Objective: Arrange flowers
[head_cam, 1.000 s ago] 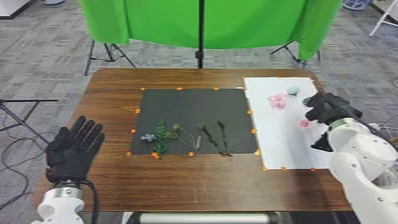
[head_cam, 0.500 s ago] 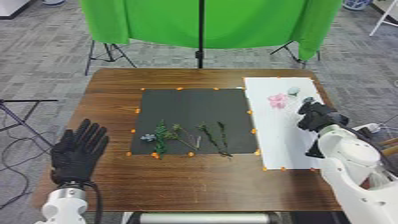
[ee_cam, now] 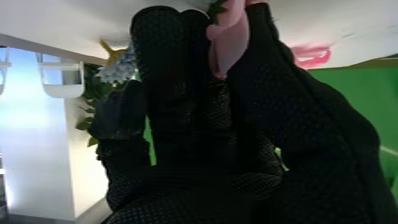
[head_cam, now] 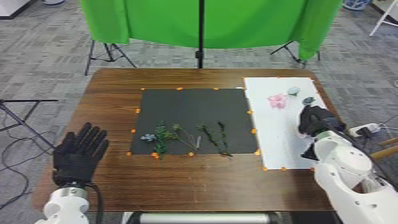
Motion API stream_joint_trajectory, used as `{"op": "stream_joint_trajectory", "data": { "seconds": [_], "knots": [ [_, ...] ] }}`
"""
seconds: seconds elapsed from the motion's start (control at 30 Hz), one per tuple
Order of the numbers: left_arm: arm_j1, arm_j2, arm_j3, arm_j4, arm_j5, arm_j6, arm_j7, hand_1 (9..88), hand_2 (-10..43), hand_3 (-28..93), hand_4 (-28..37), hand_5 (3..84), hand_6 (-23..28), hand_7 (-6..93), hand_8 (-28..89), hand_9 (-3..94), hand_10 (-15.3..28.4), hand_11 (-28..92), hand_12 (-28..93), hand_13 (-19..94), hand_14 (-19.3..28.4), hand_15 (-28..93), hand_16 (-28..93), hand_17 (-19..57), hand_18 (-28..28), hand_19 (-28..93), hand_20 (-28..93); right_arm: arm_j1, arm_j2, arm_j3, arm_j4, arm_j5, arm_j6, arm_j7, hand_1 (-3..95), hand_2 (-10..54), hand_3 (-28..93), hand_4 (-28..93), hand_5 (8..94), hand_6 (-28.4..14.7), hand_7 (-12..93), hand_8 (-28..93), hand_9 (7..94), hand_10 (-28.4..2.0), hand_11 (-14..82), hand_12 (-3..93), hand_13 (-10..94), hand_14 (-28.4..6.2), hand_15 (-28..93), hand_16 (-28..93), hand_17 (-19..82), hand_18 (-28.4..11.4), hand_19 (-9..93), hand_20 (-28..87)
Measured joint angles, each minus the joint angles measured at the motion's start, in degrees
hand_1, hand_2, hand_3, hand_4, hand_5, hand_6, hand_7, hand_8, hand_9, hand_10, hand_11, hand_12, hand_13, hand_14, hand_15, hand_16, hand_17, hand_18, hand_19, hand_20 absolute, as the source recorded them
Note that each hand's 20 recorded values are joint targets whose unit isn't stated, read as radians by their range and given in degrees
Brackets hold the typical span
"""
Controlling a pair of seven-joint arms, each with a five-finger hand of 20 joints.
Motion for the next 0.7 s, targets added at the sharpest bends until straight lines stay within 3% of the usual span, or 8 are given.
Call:
{"op": "stream_joint_trajectory", "data": {
  "seconds": [0.33,0.47,0.57,0.7],
  "knots": [
    [0.68,0.00,-0.27,-0.32,-0.47,-0.66,0.18,30.1,14.4,78,-28.3,46.3,10.6,10.5,-10,39.3,16.0,22,7,28,16.4,36,-9,-8.9,14.1,37,10,0.75,0.16,-2.52,-4.14,1.88,5.57,-0.25,63.3,-9.5,70,-28,75.6,-0.7,41,-1,82.9,-10.6,23.5,45.1,72,-7.5,48,40,35,-23.3,91,45],
    [1.27,0.00,-0.86,-0.46,-0.44,-0.65,0.44,30.0,14.5,78,-28.3,46.2,10.6,10.4,-10,39.2,16.0,21,7,28,16.3,35,-9,-8.9,14.1,37,10,5.78,-0.99,-8.38,-4.25,2.83,9.18,-1.69,61.9,-9.5,71,-28,74.8,-0.7,41,0,82.1,-10.3,24.3,45.5,71,-7.4,49,40,35,-22.9,92,45],
    [1.35,-0.12,-0.96,-0.46,-0.44,-0.66,0.60,30.0,14.5,78,-28.3,46.1,10.6,10.4,-10,39.2,16.0,21,7,28,16.3,35,-9,-8.9,14.1,37,10,12.55,-3.72,-15.23,-0.71,3.27,11.60,-5.05,61.7,-9.5,71,-28,74.5,-0.7,41,-1,81.7,-10.3,24.5,44.9,71,-7.3,49,39,35,-22.8,92,45],
    [1.29,-0.09,-0.82,-0.41,-0.39,-1.05,1.04,27.4,14.5,77,-28.3,44.6,10.4,9.4,-10,38.2,15.9,20,7,28,16.3,35,-9,-8.9,14.1,37,10,22.31,-9.46,-24.28,8.31,4.90,14.54,-10.84,61.6,-9.5,72,-28,74.9,-0.3,42,-1,81.9,-10.1,24.9,44.2,71,-7.3,50,39,35,-22.7,92,45]
  ]
}}
